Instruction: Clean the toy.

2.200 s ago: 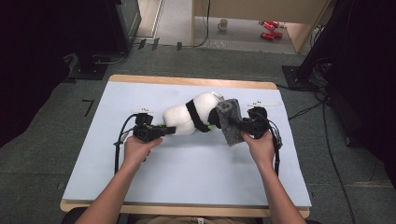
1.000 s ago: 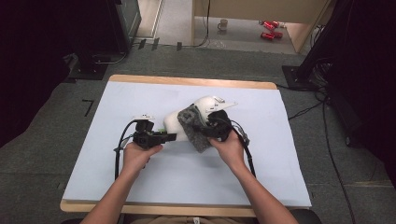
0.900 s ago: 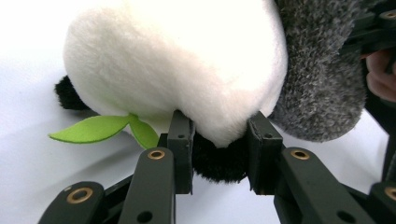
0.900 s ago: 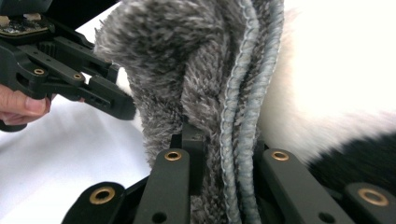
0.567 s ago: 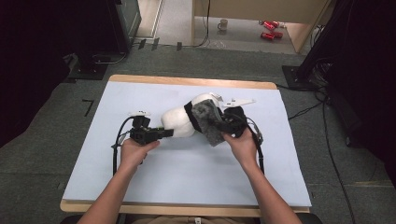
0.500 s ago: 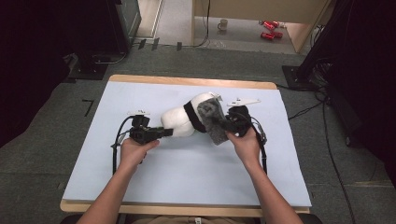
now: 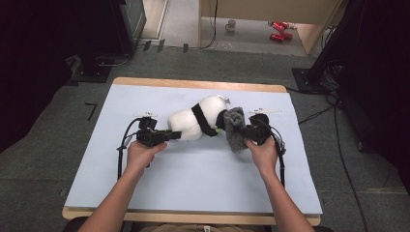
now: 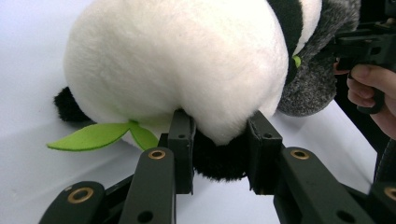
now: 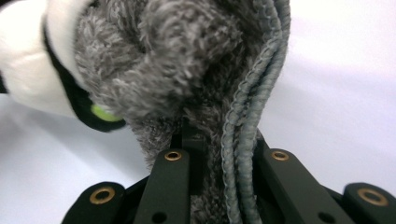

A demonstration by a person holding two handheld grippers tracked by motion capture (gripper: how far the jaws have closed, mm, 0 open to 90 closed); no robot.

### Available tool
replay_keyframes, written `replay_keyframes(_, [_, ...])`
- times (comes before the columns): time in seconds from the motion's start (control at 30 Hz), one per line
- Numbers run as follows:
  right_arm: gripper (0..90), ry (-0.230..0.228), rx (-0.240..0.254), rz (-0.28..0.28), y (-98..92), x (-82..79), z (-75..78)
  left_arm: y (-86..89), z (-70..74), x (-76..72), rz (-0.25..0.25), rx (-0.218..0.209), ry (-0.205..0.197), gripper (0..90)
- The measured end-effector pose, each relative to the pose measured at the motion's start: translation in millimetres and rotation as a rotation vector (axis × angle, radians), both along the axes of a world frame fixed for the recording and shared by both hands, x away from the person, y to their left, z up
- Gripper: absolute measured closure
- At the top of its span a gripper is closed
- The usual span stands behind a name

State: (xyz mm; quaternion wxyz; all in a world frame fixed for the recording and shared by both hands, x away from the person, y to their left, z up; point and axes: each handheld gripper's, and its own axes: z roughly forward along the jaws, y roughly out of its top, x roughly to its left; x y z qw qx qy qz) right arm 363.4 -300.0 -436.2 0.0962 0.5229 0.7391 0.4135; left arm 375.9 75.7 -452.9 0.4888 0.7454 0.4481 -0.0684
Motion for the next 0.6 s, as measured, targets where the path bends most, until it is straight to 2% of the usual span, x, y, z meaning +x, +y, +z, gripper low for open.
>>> replay_keyframes(0.2, [79.5, 0.05, -0.02, -0.041, -11.1, 5.0, -9.4, 1.3, 0.4, 0.9, 0.009, 0.0, 0.004, 68.4])
replay_keyframes(0.27, [79.4, 0.042, -0.01, -0.06, -15.6, 5.3, -6.9, 1.6, 0.4, 0.7, 0.012, -0.001, 0.004, 68.4])
replay_keyframes(0.37, [79.4, -0.009, 0.028, -0.077, -23.5, 1.2, 5.9, 2.8, 0.7, 0.6, 0.021, -0.002, 0.005, 68.4])
replay_keyframes(0.43, [79.4, -0.057, 0.071, -0.081, -26.4, -4.7, 21.2, 2.4, 1.0, 0.2, 0.025, 0.0, 0.003, 68.4])
replay_keyframes(0.5, [79.5, -0.096, 0.1, -0.06, -24.3, -9.3, 33.7, 0.8, 1.6, -0.5, 0.026, 0.005, -0.003, 68.5])
replay_keyframes(0.6, [79.5, -0.135, 0.127, -0.006, -9.4, -14.9, 48.8, -1.7, 2.4, -1.5, 0.024, -0.007, 0.004, 68.6])
